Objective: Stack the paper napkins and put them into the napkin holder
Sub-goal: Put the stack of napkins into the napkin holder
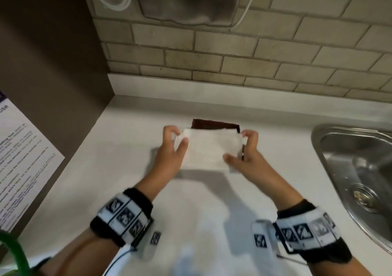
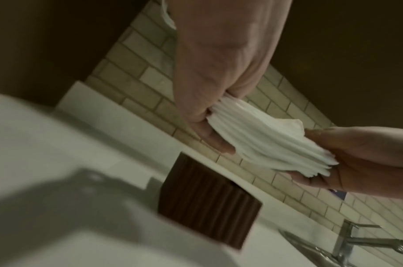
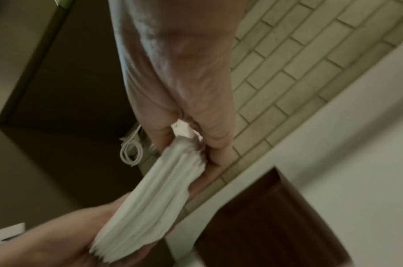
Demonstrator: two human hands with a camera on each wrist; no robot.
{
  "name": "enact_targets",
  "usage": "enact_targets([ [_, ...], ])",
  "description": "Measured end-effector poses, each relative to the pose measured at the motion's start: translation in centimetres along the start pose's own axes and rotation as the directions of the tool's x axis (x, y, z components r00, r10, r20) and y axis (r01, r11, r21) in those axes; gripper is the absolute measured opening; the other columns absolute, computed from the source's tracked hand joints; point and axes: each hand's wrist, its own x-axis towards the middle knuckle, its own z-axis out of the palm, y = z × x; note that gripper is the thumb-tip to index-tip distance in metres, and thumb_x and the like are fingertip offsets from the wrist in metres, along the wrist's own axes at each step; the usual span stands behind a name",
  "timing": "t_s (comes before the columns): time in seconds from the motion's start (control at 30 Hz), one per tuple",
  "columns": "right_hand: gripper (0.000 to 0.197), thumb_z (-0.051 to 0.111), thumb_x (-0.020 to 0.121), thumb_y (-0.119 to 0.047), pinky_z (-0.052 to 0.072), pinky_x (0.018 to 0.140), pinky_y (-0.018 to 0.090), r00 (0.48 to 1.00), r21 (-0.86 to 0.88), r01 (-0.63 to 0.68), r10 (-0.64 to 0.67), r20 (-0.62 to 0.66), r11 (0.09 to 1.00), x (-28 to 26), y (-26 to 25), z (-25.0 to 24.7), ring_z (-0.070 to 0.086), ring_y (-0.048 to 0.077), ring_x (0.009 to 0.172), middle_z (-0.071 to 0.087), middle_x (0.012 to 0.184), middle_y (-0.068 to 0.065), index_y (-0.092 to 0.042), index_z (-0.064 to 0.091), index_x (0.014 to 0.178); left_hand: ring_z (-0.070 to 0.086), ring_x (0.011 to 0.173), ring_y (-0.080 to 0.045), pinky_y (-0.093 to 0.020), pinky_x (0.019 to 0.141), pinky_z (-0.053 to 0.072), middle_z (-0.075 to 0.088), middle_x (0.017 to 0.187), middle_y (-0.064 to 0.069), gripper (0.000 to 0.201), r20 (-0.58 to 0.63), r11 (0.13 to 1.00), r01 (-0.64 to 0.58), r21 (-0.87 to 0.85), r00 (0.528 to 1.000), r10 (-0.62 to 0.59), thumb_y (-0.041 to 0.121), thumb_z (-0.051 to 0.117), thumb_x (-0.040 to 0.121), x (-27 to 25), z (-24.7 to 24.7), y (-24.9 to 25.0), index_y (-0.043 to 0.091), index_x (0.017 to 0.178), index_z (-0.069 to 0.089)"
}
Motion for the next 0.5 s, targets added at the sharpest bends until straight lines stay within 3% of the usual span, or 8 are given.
enact_targets([
  [0.07, 0.039, 0.051, 0.093, 0.002, 0.044, 0.056, 0.021, 0.994, -0.111, 0.032, -0.043, -0.099, 0.993, 2.5, -0.9, -1.6, 0.050, 0.012, 0.067, 0.045, 0.080, 0.007, -0.016, 0.019, 0.107, 0.049, 0.103, -0.008, -0.022, 0.080, 0.038, 0.057, 0.110, 0.010, 0.005, 0.033, 0.993, -0.107, 0.045, 0.994, 0.105, 0.020, 0.051, 0.097, 2.6, 0.6, 1.6, 0.021, 0.100, 0.047],
  [0.13, 0.038, 0.049, 0.094, 0.001, 0.043, 0.060, 0.028, 0.992, -0.205, 0.004, -0.030, -0.126, 0.979, 5.2, -1.0, -2.6, 0.047, 0.022, 0.073, 0.044, 0.078, 0.005, -0.015, 0.019, 0.111, 0.047, 0.110, -0.003, -0.019, 0.088, 0.036, 0.054, 0.111, 0.019, 0.011, 0.109, 0.988, -0.148, 0.044, 0.984, 0.142, 0.015, 0.053, 0.095, 4.8, 1.3, 2.7, 0.017, 0.105, 0.057],
  [0.2, 0.041, 0.049, 0.094, -0.001, 0.044, 0.065, 0.035, 0.992, -0.299, -0.097, 0.069, -0.102, 0.949, 7.4, -0.3, -2.9, 0.050, 0.025, 0.077, 0.046, 0.077, 0.004, -0.010, 0.019, 0.120, 0.045, 0.112, -0.002, -0.015, 0.087, 0.033, 0.054, 0.121, 0.014, 0.026, 0.208, 0.987, -0.114, 0.112, 0.974, 0.089, 0.013, 0.055, 0.094, 6.4, 2.2, 2.7, 0.017, 0.120, 0.059],
  [0.27, 0.043, 0.049, 0.092, 0.000, 0.044, 0.064, 0.036, 0.988, -0.376, -0.149, 0.127, -0.083, 0.914, 8.8, 0.6, -2.9, 0.052, 0.026, 0.076, 0.045, 0.073, 0.002, -0.008, 0.020, 0.123, 0.048, 0.112, -0.009, -0.018, 0.085, 0.035, 0.054, 0.133, 0.004, 0.037, 0.282, 0.971, -0.090, 0.223, 0.959, 0.024, 0.013, 0.055, 0.092, 7.7, 3.2, 1.9, 0.020, 0.129, 0.056],
  [0.4, 0.052, 0.048, 0.092, -0.004, 0.032, 0.047, 0.025, 0.973, -0.604, -0.216, 0.221, -0.067, 0.767, 10.1, 1.5, -2.2, 0.042, 0.016, 0.049, 0.042, 0.057, 0.003, -0.002, 0.017, 0.133, 0.052, 0.121, -0.026, -0.023, 0.086, 0.040, 0.048, 0.141, -0.011, 0.046, 0.340, 0.903, -0.035, 0.428, 0.932, -0.125, 0.012, 0.051, 0.092, 9.2, 5.1, 0.7, 0.021, 0.137, 0.048],
  [0.47, 0.050, 0.045, 0.092, -0.003, 0.028, 0.047, 0.023, 0.958, -0.705, -0.248, 0.274, -0.079, 0.664, 10.5, 1.8, -1.5, 0.038, 0.014, 0.048, 0.040, 0.056, 0.002, -0.005, 0.018, 0.134, 0.052, 0.120, -0.029, -0.028, 0.086, 0.044, 0.045, 0.141, -0.013, 0.049, 0.332, 0.860, -0.001, 0.511, 0.923, -0.196, 0.011, 0.048, 0.091, 9.7, 5.9, 0.3, 0.023, 0.138, 0.046],
  [0.5, 0.042, 0.042, 0.093, -0.003, 0.029, 0.050, 0.023, 0.953, -0.692, -0.262, 0.292, -0.078, 0.672, 10.6, 1.5, -1.2, 0.035, 0.013, 0.049, 0.037, 0.059, 0.002, -0.009, 0.023, 0.130, 0.054, 0.118, -0.030, -0.029, 0.085, 0.046, 0.044, 0.141, -0.013, 0.050, 0.323, 0.841, 0.010, 0.542, 0.921, -0.219, 0.010, 0.047, 0.090, 9.9, 6.3, 0.1, 0.024, 0.138, 0.046],
])
